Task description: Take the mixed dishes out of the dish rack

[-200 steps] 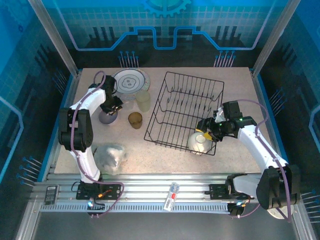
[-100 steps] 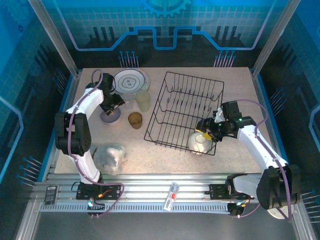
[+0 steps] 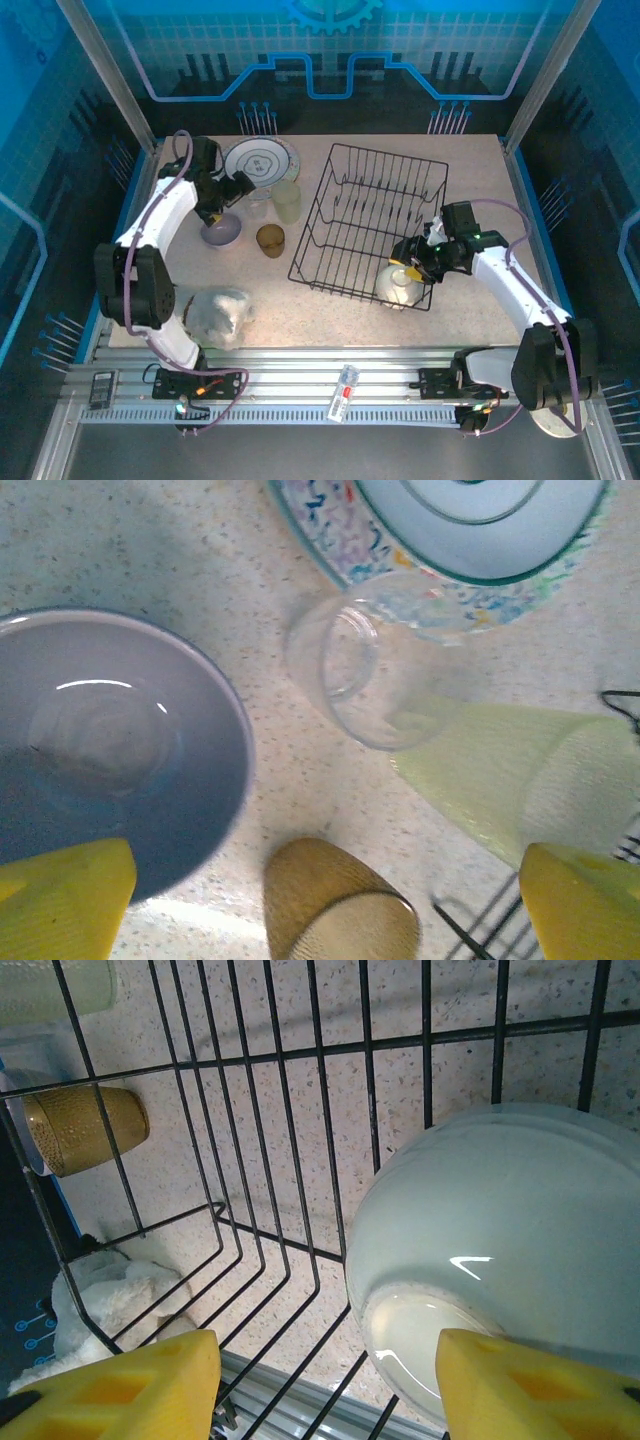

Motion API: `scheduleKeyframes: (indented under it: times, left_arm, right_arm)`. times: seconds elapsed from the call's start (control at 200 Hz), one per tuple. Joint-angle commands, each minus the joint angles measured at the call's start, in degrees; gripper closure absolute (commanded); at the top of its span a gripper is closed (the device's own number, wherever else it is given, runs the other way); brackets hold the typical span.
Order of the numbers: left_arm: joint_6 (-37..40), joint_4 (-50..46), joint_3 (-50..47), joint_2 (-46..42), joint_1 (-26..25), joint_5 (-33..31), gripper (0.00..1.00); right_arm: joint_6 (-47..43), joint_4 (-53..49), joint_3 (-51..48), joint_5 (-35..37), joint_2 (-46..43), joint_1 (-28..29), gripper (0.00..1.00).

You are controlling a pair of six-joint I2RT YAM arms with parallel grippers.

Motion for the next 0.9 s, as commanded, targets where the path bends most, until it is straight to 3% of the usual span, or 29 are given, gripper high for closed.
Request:
scheduleKeyframes:
  times: [0.0, 0.185, 0.595, 0.896]
  left_arm:
    - [-0.62, -0.70, 1.77, -4.19, 0.25, 3.33, 0.01]
    - [0.48, -1.32, 3.72, -6.85, -1.53, 5.02, 0.01]
    - [6.42, -3.57, 5.04, -5.15, -12.60, 3.69, 0.01]
    - [8.48, -1.75, -0.24, -5.80, -20.22, 5.40, 0.01]
  right_arm:
    - [-0.33, 0.39, 0.19, -0.19, 0.76, 0.87, 0.40]
    - [-0.38, 0.87, 0.15, -0.65, 1.79, 0.98, 0.40]
    - [-0.03, 1.04, 1.06, -0.67, 2.17, 1.66, 0.40]
    - [0.15, 0.66, 0.78, -0.48, 0.71, 1.66, 0.40]
